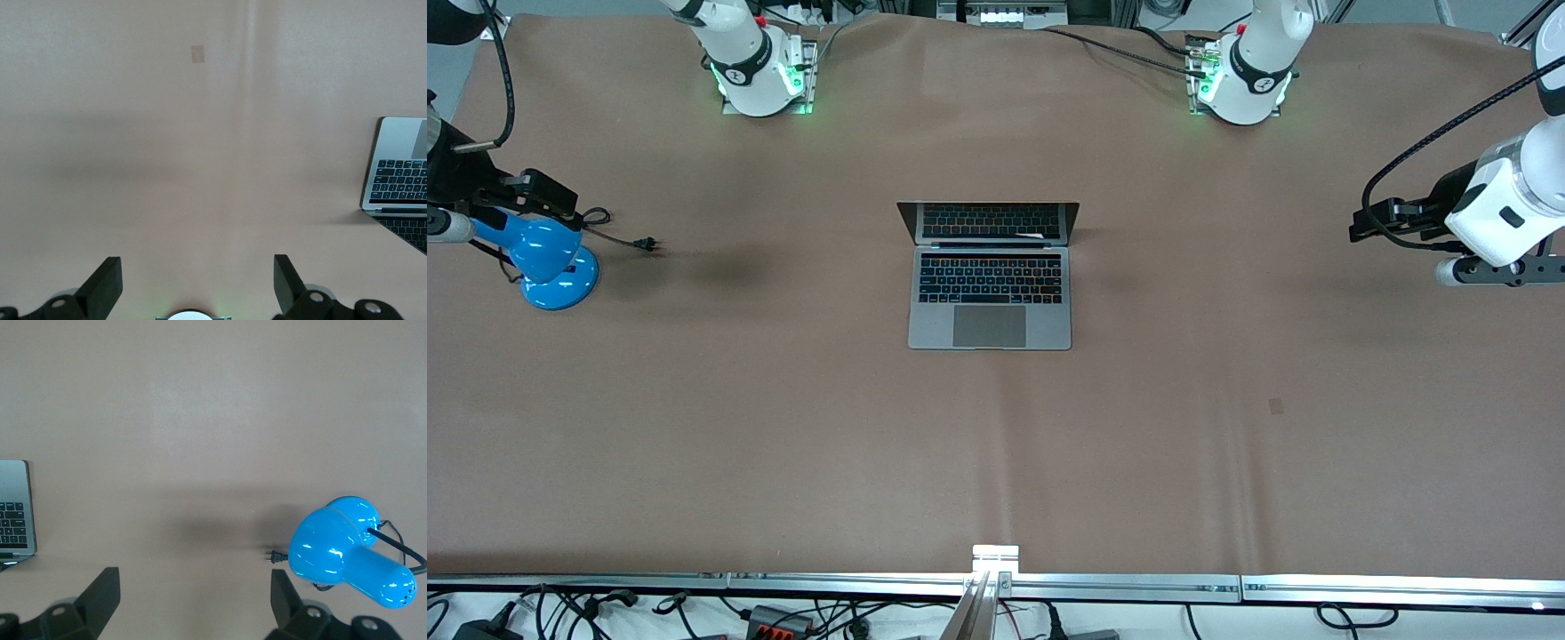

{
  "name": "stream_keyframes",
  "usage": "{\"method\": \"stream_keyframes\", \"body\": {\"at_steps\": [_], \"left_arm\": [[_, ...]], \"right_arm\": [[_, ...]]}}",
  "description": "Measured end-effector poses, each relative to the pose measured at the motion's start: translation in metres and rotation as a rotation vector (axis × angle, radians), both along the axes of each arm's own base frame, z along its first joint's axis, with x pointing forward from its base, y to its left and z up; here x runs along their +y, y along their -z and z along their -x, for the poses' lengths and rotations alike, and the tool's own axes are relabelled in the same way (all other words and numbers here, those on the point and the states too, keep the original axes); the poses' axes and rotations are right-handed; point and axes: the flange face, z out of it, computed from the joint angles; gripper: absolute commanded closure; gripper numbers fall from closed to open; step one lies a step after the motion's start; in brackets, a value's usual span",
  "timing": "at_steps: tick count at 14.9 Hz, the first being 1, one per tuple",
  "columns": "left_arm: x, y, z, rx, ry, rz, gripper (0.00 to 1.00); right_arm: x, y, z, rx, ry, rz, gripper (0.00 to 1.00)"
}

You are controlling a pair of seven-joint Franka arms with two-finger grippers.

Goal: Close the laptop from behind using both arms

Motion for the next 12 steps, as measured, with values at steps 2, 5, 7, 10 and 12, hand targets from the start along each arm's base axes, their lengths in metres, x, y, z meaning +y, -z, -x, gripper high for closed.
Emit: {"method": "stream_keyframes", "body": {"at_steps": [2,5,7,10,12], "left_arm": [[-0.0001,0.0000,0.0000,0.000,0.000,0.000,0.00],[0.0007,0.0004,0.0001,0.001,-0.001,-0.001,0.10],[0.0009,0.0021,0.0008,0.010,-0.001,-0.001,0.47],[0.0011,0.0071,0.0065,0.064,0.001,-0.001,0.97],[0.0011,0.0083,0.0092,0.086,0.002,-0.001,0.99]], "right_arm": [[0.0000,-0.0001,0.0001,0.000,0.000,0.000,0.00],[0.0000,-0.0002,0.0002,0.000,-0.007,0.000,0.41],[0.0000,-0.0002,0.0002,0.000,-0.010,0.000,1.00],[0.0000,-0.0002,0.0002,0.001,-0.010,0.000,1.00],[0.0000,-0.0001,0.0003,0.001,-0.010,0.000,1.00]]}}
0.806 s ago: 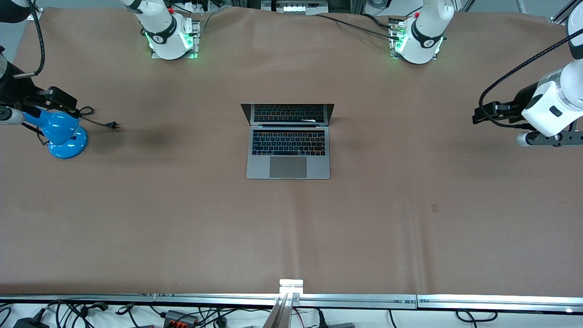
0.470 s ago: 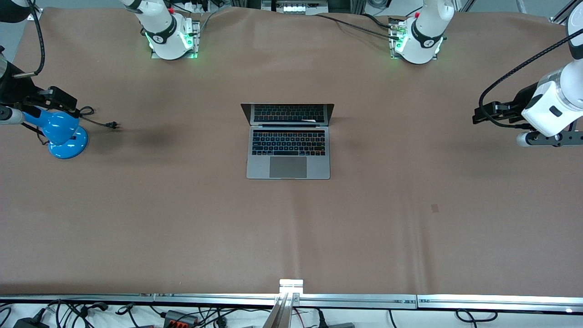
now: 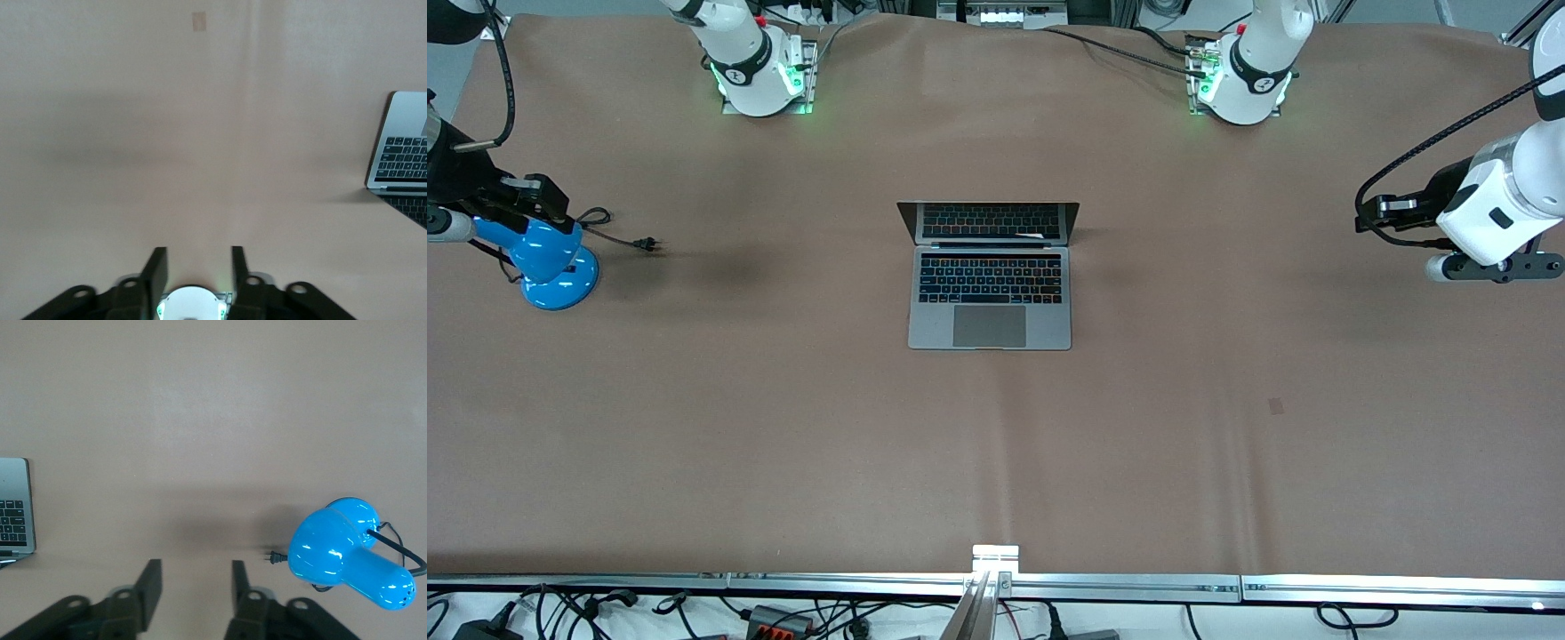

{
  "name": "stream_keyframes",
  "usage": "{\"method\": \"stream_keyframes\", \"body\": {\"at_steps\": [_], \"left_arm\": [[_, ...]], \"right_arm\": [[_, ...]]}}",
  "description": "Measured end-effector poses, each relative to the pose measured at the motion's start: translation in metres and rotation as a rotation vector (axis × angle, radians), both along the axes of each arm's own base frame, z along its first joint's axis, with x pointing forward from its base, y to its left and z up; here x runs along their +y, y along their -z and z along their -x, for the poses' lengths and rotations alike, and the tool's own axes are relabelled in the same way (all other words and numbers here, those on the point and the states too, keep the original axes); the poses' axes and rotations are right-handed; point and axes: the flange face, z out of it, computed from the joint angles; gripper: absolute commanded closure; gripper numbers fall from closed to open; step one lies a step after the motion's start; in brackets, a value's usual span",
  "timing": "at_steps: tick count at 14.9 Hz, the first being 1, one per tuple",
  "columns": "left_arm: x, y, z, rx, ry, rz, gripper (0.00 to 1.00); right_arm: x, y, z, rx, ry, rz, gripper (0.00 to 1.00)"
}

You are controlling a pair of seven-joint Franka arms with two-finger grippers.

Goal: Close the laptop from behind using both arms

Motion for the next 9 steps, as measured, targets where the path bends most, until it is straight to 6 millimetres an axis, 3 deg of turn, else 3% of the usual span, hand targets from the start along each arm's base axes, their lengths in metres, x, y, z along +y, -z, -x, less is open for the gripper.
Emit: {"method": "stream_keyframes", "body": {"at_steps": [5,7,9], "left_arm": [[-0.007,0.003,0.009,0.066,0.019,0.001,0.99],[-0.024,0.004,0.012,0.082,0.053,0.005,0.99],[-0.051,0.005,0.014,0.088,0.095,0.035,0.99]], "right_arm": [[0.000,0.006,0.003,0.037,0.000,-0.001,1.00],[0.003,0.013,0.006,0.077,-0.005,-0.002,1.00],[0.019,0.028,0.010,0.158,-0.037,-0.007,1.00]]}}
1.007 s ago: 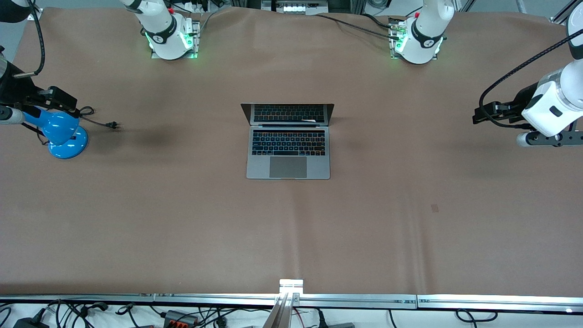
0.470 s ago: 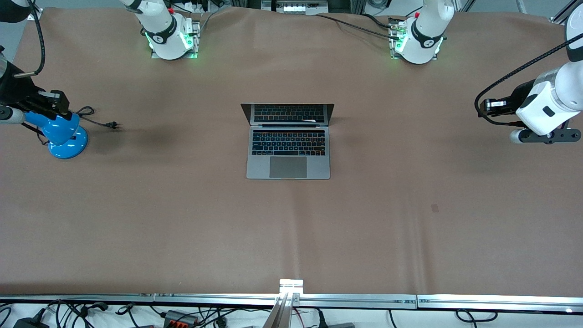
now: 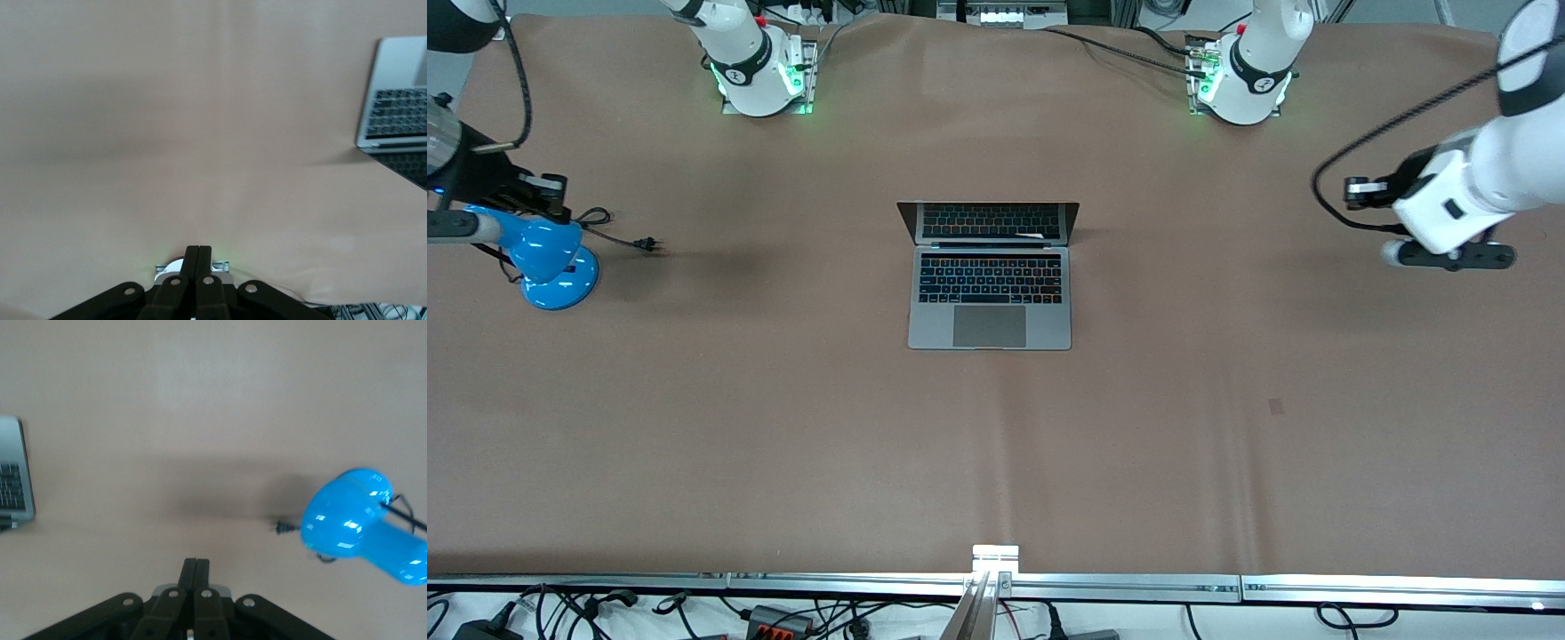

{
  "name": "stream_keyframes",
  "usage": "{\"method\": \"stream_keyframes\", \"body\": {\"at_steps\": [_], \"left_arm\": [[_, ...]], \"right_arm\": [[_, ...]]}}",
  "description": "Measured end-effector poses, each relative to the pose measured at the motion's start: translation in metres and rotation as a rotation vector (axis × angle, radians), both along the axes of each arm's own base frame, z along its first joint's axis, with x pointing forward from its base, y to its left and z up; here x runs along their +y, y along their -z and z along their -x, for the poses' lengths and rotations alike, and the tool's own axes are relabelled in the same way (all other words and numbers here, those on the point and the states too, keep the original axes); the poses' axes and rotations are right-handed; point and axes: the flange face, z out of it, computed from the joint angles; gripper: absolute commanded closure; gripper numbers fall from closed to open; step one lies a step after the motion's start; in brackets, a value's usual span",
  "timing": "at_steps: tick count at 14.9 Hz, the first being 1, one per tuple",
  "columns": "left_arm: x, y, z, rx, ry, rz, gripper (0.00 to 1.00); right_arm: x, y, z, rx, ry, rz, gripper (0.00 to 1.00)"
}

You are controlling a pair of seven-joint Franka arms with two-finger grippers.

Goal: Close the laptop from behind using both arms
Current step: 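Reach both grippers over the laptop lid's back edge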

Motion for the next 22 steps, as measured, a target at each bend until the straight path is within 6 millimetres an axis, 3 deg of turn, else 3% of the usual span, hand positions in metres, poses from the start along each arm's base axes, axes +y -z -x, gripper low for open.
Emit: {"method": "stream_keyframes", "body": {"at_steps": [3,7,13,17,19,22], "left_arm": [[-0.046,0.022,0.000,0.036,0.047,0.096,0.99],[-0.132,0.082,0.011,0.084,0.051,0.175,0.99],[-0.256,0.156,0.085,0.068,0.054,0.177,0.99],[-0.290,0.198,0.127,0.029,0.040,0.190,0.99],[-0.299,0.208,0.142,0.027,0.039,0.181,0.99],[-0.301,0.212,0.137,-0.009,0.010,0.198,0.99]], "right_arm": [[0.056,0.037,0.005,0.155,-0.073,-0.066,1.00],[0.138,0.091,0.015,0.330,-0.187,-0.129,1.00],[0.272,0.166,0.046,0.465,-0.310,-0.223,1.00],[0.358,0.196,0.091,0.480,-0.324,-0.134,1.00],[0.379,0.208,0.106,0.492,-0.318,-0.107,1.00],[0.392,0.217,0.103,0.439,-0.260,-0.098,1.00]]}}
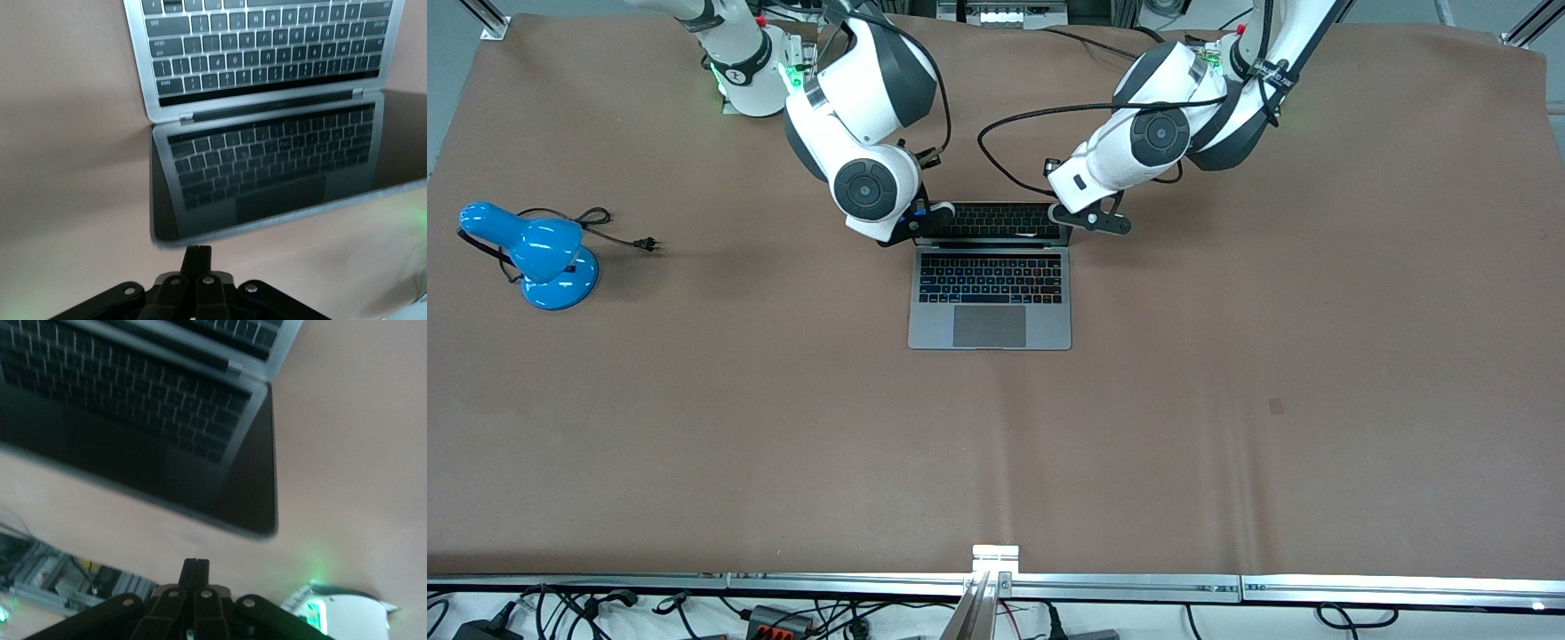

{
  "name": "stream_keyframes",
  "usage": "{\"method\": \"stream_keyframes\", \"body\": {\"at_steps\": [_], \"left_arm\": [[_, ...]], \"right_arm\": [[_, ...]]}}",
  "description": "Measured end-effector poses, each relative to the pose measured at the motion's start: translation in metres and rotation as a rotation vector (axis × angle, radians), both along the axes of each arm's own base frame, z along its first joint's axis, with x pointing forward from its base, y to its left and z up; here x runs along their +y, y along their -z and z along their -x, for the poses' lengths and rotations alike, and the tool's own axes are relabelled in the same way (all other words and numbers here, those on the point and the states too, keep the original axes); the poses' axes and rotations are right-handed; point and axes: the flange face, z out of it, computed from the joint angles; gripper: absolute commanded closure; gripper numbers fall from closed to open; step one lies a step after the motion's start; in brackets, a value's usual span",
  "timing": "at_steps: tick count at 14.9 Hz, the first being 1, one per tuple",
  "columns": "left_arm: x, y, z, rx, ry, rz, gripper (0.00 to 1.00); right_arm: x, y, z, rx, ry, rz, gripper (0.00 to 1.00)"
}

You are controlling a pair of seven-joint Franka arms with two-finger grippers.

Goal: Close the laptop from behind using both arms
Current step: 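Reach both grippers over the laptop lid's back edge, then push the lid down onto the keyboard with both grippers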

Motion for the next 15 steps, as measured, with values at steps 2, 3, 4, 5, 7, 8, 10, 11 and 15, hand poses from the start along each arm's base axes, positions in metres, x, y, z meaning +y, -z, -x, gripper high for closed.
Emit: {"method": "stream_keyframes", "body": {"at_steps": [2,3,4,5,7,8,10,11,15], "left_arm": [[0.002,0.009,-0.008,-0.012,-0.025,0.018,0.99],[0.003,0.013,-0.012,-0.013,-0.037,0.024,0.99],[0.004,0.016,-0.016,-0.014,-0.047,0.030,0.99],[0.006,0.018,-0.021,-0.013,-0.056,0.035,0.99],[0.008,0.020,-0.033,-0.009,-0.077,0.049,0.99],[0.010,0.021,-0.040,-0.006,-0.087,0.057,0.99],[0.012,0.026,-0.055,0.002,-0.107,0.070,0.99],[0.013,0.029,-0.063,-0.001,-0.109,0.073,0.99],[0.013,0.046,-0.089,-0.011,-0.101,0.063,0.99]], "right_arm": [[0.011,-0.002,-0.004,-0.070,0.063,-0.003,1.00],[0.016,-0.003,-0.006,-0.098,0.086,-0.007,1.00],[0.020,-0.003,-0.007,-0.118,0.100,-0.013,1.00],[0.022,-0.001,-0.009,-0.136,0.113,-0.018,1.00],[0.022,0.002,-0.016,-0.161,0.133,-0.026,1.00],[0.019,0.002,-0.020,-0.171,0.143,-0.029,1.00],[0.013,0.000,-0.030,-0.199,0.157,-0.030,1.00],[0.010,-0.001,-0.036,-0.227,0.162,-0.031,1.00],[0.001,0.006,-0.060,-0.287,0.187,-0.031,1.00]]}}
